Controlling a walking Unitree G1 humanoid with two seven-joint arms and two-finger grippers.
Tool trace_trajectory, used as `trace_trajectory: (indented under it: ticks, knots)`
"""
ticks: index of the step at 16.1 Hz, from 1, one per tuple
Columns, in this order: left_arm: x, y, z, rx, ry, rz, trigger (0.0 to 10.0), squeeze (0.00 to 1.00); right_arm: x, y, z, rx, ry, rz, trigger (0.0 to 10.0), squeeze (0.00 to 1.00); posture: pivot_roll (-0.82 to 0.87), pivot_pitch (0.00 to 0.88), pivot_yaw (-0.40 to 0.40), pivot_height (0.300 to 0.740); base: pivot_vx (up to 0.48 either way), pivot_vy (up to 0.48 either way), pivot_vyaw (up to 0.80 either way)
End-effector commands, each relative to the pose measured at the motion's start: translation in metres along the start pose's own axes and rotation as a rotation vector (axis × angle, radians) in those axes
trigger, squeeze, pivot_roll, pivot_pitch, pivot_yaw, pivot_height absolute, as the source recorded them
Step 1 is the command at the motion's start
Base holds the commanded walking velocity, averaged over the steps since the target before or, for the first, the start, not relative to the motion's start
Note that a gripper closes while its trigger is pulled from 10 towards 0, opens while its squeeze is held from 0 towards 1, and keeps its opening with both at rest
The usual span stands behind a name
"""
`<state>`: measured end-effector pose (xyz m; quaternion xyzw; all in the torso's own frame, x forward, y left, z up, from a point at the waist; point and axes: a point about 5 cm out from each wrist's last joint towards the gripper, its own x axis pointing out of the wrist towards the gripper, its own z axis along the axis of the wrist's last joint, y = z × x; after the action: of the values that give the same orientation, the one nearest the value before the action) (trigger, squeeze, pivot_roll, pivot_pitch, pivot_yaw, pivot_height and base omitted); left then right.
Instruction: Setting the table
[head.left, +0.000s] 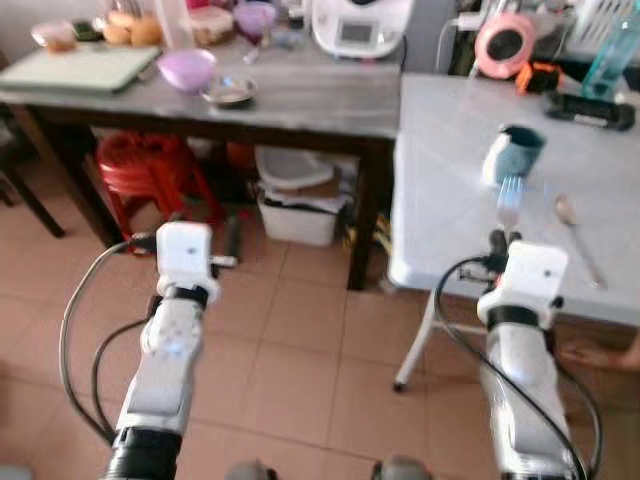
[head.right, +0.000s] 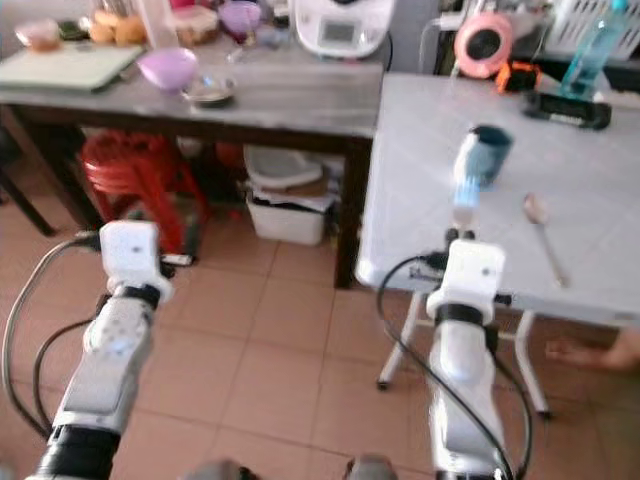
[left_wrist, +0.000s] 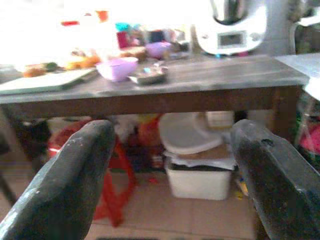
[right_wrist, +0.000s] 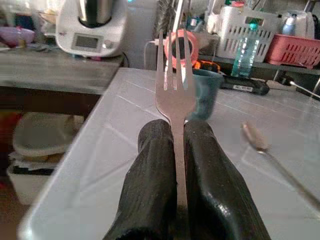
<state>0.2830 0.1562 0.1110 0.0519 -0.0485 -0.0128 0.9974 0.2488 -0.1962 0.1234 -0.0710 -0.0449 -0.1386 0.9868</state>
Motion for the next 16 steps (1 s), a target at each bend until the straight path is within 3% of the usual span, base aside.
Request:
trace_trajectory:
  ticks: [1,4,10,14,15,16]
  knots:
    - [-0.002,-0.011,0.003,-0.015,-0.012,-0.051,10.0,0.00,-0.002,-0.006,0.000,-0.009,-0.004,-0.029,10.0,0.00,-0.05,0.000,0.044,0.740,0.000,0.454,0.00]
    - [-0.008,-0.019,-0.002,-0.014,0.007,-0.097,10.0,0.00,-0.006,-0.002,-0.006,-0.012,0.019,-0.027,10.0,0.00,-0.06,0.000,0.051,0.740,0.329,0.343,0.00]
    - [-0.009,-0.025,-0.002,-0.008,0.010,-0.138,10.0,0.00,0.000,-0.003,-0.007,-0.019,0.026,-0.028,10.0,0.00,-0.06,0.000,0.056,0.740,0.462,0.000,0.00]
    - [-0.009,-0.027,-0.003,-0.030,0.020,-0.142,10.0,0.00,-0.001,0.005,-0.009,-0.049,0.041,-0.002,10.0,0.00,-0.06,0.000,0.057,0.740,0.480,0.000,0.00]
    - [-0.008,-0.027,-0.002,-0.040,0.020,-0.141,10.0,0.00,-0.003,0.010,-0.010,0.010,0.042,0.055,10.0,0.00,-0.06,0.000,0.055,0.740,0.469,0.000,0.00]
    - [-0.006,-0.027,-0.002,-0.042,0.018,-0.139,10.0,0.00,-0.003,0.012,-0.009,0.011,0.038,0.063,10.0,0.00,-0.06,0.000,0.056,0.740,0.461,0.000,0.00]
